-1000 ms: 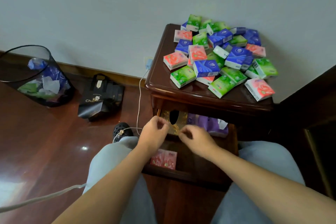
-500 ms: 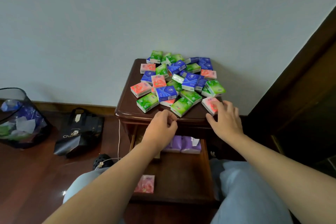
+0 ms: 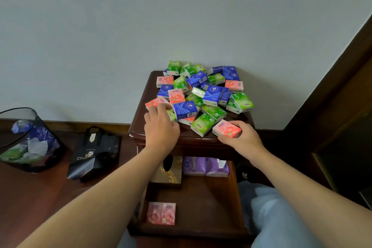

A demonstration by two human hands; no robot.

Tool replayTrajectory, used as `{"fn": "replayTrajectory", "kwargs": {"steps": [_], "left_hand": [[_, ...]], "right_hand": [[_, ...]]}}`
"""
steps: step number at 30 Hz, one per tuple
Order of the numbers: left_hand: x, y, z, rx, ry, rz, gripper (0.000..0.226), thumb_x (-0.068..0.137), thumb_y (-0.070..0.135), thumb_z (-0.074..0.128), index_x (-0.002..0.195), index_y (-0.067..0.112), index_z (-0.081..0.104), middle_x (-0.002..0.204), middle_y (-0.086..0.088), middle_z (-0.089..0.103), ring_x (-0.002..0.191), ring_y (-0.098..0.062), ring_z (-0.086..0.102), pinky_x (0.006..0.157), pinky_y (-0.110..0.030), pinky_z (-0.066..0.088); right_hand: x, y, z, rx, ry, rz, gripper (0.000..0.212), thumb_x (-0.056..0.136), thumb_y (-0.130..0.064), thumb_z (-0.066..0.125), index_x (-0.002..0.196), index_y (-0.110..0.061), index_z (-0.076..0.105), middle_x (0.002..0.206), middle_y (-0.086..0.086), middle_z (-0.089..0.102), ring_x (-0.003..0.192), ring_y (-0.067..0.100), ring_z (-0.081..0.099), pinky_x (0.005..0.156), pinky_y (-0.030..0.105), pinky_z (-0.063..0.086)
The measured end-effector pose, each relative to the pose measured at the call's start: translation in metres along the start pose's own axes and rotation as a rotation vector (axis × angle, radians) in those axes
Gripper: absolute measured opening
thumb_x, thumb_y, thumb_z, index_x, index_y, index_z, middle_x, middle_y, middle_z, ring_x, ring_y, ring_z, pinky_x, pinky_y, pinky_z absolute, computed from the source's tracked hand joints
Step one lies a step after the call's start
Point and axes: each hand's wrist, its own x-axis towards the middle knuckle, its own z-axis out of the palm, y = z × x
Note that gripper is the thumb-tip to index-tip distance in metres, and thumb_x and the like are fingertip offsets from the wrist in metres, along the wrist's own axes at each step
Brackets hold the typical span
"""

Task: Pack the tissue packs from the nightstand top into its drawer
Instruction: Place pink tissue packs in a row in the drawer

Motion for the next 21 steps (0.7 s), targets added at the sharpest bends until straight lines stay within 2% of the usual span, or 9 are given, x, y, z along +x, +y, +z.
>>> {"fn": "replayTrajectory", "kwargs": {"steps": [2,4,7,11,13,16,21], "left_hand": [[0.019,0.005,-0.001,-0.029,0.021,-0.009,0.037,0.097,0.019,0.061,0.131,0.018,0.048,0.134,-0.012,0.047,0.124,-0.031,0.046,0.095,-0.047,0.051],[0.038,0.011,0.002,-0.071,0.019,-0.048,0.036,0.100,0.027,0.058,0.134,0.021,0.047,0.134,-0.013,0.047,0.126,-0.033,0.045,0.098,-0.050,0.050],[0.064,0.020,0.012,-0.059,-0.050,-0.108,0.040,0.101,0.037,0.052,0.139,0.029,0.046,0.134,-0.015,0.044,0.125,-0.036,0.043,0.102,-0.050,0.043],[0.086,0.028,0.031,0.085,-0.246,-0.200,0.044,0.101,0.054,0.042,0.144,0.044,0.044,0.146,-0.021,0.041,0.136,-0.043,0.036,0.114,-0.053,0.027],[0.092,0.030,0.037,0.154,-0.318,-0.208,0.046,0.099,0.059,0.038,0.143,0.049,0.046,0.153,-0.022,0.038,0.142,-0.046,0.029,0.117,-0.055,0.021],[0.098,0.031,0.042,0.185,-0.373,-0.181,0.047,0.099,0.062,0.034,0.142,0.052,0.048,0.157,-0.024,0.034,0.148,-0.048,0.019,0.119,-0.059,0.016],[0.098,0.033,0.046,0.190,-0.308,-0.181,0.045,0.103,0.052,0.039,0.145,0.040,0.048,0.151,-0.025,0.041,0.142,-0.047,0.030,0.116,-0.056,0.023]], "right_hand": [[0.005,-0.001,-0.001,0.039,-0.071,0.048,0.061,0.069,-0.038,0.095,0.121,-0.040,0.063,0.124,-0.006,0.061,0.112,0.012,0.060,0.087,0.035,0.058],[0.008,-0.003,-0.002,0.079,-0.120,0.095,0.061,0.070,-0.034,0.095,0.121,-0.043,0.062,0.126,-0.005,0.061,0.118,0.018,0.058,0.097,0.044,0.058],[0.010,-0.003,-0.004,0.154,-0.153,0.102,0.059,0.072,-0.025,0.094,0.118,-0.046,0.063,0.122,-0.008,0.065,0.113,0.013,0.063,0.090,0.036,0.059],[0.009,0.003,-0.006,0.202,-0.166,0.076,0.059,0.073,-0.020,0.093,0.117,-0.047,0.064,0.121,-0.010,0.069,0.110,0.009,0.066,0.081,0.027,0.056],[0.007,0.003,-0.003,0.196,-0.146,0.068,0.061,0.073,-0.023,0.092,0.119,-0.048,0.063,0.123,-0.008,0.067,0.112,0.011,0.064,0.086,0.031,0.058],[0.007,0.006,0.000,0.172,-0.114,0.053,0.064,0.071,-0.027,0.091,0.122,-0.050,0.061,0.125,-0.003,0.063,0.119,0.017,0.059,0.099,0.044,0.056],[0.006,0.011,0.001,0.158,-0.110,0.040,0.066,0.070,-0.030,0.091,0.124,-0.052,0.059,0.126,-0.003,0.063,0.120,0.017,0.058,0.102,0.046,0.055]]}}
